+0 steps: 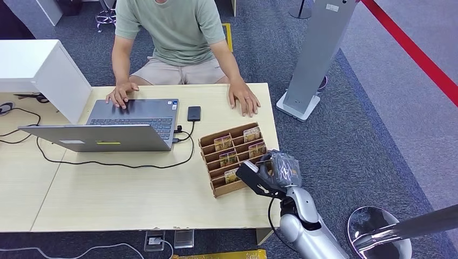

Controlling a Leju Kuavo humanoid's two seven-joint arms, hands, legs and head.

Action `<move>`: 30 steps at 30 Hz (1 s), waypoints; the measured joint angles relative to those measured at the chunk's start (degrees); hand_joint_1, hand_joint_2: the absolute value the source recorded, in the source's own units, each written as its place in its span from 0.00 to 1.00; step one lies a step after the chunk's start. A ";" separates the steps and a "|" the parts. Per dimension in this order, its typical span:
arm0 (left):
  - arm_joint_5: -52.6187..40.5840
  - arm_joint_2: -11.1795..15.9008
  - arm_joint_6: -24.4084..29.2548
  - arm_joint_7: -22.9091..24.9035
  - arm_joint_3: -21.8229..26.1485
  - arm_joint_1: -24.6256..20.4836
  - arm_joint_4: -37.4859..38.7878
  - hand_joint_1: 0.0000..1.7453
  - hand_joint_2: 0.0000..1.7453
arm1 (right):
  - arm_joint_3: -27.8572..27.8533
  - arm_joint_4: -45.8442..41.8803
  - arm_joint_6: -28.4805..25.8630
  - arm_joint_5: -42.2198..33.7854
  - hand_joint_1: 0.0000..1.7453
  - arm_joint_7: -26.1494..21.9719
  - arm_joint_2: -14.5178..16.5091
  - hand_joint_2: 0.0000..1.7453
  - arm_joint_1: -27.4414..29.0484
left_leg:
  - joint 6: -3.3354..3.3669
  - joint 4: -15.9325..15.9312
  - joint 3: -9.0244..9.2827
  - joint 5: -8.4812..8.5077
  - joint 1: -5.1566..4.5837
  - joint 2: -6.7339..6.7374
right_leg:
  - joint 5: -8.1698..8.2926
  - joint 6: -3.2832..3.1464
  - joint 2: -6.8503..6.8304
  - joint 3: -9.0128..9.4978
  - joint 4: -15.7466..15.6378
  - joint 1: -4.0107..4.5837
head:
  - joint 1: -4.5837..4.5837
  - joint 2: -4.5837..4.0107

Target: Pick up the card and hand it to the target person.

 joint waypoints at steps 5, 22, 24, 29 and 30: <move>-0.05 0.00 -0.02 -0.02 0.00 0.00 0.00 0.00 1.00 | -0.01 0.18 -0.51 -0.34 0.87 -0.40 0.04 1.00 -0.05 | 0.00 0.00 0.00 0.00 0.00 0.00 | 0.00 0.00 0.00 0.00 0.00 0.00 | -0.01 0.01; -0.28 0.00 0.53 -0.99 0.00 0.09 0.00 0.00 1.00 | -2.97 -1.69 -17.63 -6.97 0.86 -22.71 1.05 1.00 3.33 | 0.00 0.00 0.00 0.00 0.00 0.00 | 0.00 0.00 0.00 -0.01 0.00 0.00 | 0.02 0.01; -0.27 0.00 0.72 -0.97 0.00 0.12 0.00 0.00 1.00 | -4.81 -3.15 -17.91 -7.42 0.86 -28.84 2.16 1.00 4.82 | 0.00 0.00 0.00 0.00 0.00 0.00 | 0.00 0.00 -0.01 -0.01 0.00 0.00 | -0.03 0.01; -0.05 0.00 1.08 -0.84 0.00 0.18 0.00 0.00 1.00 | -9.75 -6.00 -17.95 -9.95 0.86 -36.37 4.98 1.00 7.43 | 0.00 -0.01 0.00 0.00 0.00 0.01 | 0.00 0.00 0.01 0.00 0.00 0.00 | -0.05 0.00; -0.02 0.00 1.09 -0.83 0.00 0.18 0.00 0.00 1.00 | -10.41 -6.25 -17.95 -10.40 0.86 -36.22 5.36 1.00 7.64 | 0.00 -0.01 0.00 0.00 0.00 0.01 | 0.00 0.00 0.01 0.00 0.00 0.00 | -0.06 0.01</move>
